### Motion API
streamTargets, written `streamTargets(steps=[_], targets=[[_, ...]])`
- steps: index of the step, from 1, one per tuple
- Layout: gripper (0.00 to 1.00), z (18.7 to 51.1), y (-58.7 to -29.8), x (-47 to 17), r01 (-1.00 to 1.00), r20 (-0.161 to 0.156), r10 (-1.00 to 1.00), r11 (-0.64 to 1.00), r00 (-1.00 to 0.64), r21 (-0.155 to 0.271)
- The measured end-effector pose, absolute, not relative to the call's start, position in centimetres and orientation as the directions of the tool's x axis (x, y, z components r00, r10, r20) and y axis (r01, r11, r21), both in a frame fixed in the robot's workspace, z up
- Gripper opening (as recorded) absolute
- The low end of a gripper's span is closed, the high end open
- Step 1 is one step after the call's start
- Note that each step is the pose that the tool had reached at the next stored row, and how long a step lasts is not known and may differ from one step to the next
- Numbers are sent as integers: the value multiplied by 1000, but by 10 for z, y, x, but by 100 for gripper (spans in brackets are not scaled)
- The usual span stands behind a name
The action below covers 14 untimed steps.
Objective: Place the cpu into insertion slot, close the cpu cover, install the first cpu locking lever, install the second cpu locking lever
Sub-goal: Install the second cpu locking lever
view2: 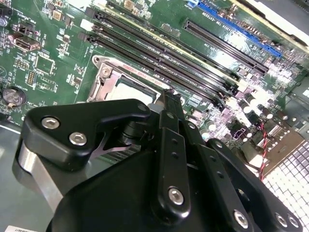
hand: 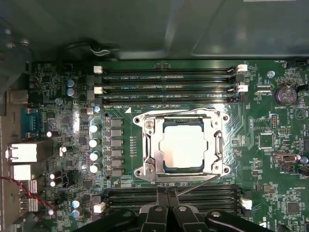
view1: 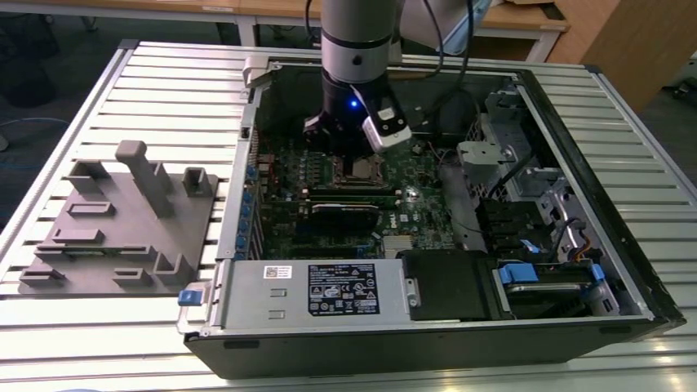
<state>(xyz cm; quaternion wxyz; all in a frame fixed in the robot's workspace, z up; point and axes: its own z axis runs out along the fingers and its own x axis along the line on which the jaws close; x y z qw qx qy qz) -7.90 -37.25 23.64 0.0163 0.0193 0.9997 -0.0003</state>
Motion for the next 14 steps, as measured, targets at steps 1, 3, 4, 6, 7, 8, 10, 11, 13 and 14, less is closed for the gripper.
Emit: streamTargets(steps=[1, 3, 4, 6, 7, 8, 10, 11, 13, 14], targets=[[11, 236, -373, -79, 38, -33, 38, 999, -999, 0], [11, 235, -373, -79, 39, -33, 39, 999, -999, 0], [11, 234, -373, -79, 39, -33, 39, 999, -999, 0], [11, 234, -373, -79, 38, -32, 38, 999, -999, 0], [11, 234, -373, -79, 39, -32, 38, 999, -999, 0], [11, 234, -373, -79, 39, -33, 38, 999, -999, 0], [11, 233, -373, -79, 39, -33, 39, 999, -999, 0], [11, 233, -373, -79, 39, -33, 39, 999, -999, 0], [11, 233, -373, -79, 38, -33, 38, 999, -999, 0], [11, 233, -373, -79, 39, -33, 38, 999, -999, 0]])
